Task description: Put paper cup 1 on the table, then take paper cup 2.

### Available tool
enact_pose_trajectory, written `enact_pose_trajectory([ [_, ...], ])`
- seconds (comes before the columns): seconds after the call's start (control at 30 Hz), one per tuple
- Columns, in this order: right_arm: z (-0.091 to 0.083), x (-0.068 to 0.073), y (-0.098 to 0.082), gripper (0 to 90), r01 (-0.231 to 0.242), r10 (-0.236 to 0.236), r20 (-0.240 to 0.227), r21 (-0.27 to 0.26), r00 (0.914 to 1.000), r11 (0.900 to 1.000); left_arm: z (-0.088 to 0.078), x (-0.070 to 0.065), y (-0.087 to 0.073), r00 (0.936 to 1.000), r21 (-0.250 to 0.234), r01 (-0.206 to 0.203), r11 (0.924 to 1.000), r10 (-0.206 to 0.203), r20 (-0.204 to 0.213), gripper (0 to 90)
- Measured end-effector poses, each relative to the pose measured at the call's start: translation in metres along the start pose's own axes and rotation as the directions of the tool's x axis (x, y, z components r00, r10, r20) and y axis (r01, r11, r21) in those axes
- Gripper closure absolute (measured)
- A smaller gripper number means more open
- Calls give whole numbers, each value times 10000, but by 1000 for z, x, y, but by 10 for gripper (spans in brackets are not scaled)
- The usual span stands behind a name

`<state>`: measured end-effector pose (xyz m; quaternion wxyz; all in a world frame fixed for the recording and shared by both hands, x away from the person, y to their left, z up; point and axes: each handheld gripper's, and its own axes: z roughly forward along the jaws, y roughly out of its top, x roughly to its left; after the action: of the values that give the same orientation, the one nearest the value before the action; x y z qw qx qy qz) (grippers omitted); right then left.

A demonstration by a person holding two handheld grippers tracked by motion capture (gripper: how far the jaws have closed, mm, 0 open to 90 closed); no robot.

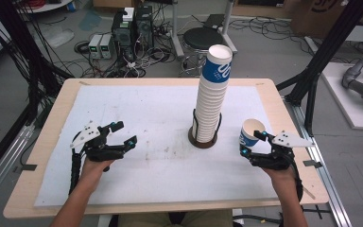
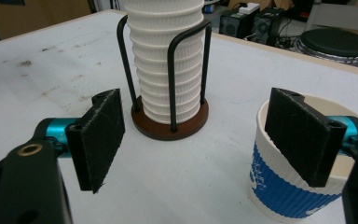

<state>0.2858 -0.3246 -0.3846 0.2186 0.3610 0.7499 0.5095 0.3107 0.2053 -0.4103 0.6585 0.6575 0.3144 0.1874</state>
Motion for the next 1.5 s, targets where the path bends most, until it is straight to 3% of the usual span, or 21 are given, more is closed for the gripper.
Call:
enact_pose_trajectory([
  [0.07, 1, -1, -2, 203, -7, 7, -73, 84, 10000, 10000, -1, 0, 1, 9999, -61, 128, 9999, -128, 29, 156],
  [0.57, 1, 0, 0, 203, 45, -45, -11, 62, 10000, 10000, 1, -2, 2, 9996, 58, -31, 10000, 29, 287, 156],
  [0.93, 4, 1, -2, 203, 76, -70, -191, 343, 9998, 9994, 9, -8, 10, 9967, 123, 64, 9999, -74, 809, 157],
  [1.07, 4, 1, -3, 203, 76, -67, -245, 388, 9997, 9992, 19, -12, 24, 9932, 108, -156, 9998, 143, 1155, 157],
  [1.2, 3, 2, -2, 203, 64, -53, -304, 371, 9995, 9993, 34, -19, 48, 9868, 161, -493, 9987, 462, 1550, 157],
  [1.37, 5, 3, -1, 203, 109, -92, -398, 414, 9992, 9991, 57, -26, 81, 9709, 67, -558, 9984, 527, 2338, 157],
  [1.5, 7, 4, -1, 203, 166, -140, -549, 485, 9984, 9987, 72, -32, 101, 9618, 26, -728, 9973, 695, 2649, 157],
])
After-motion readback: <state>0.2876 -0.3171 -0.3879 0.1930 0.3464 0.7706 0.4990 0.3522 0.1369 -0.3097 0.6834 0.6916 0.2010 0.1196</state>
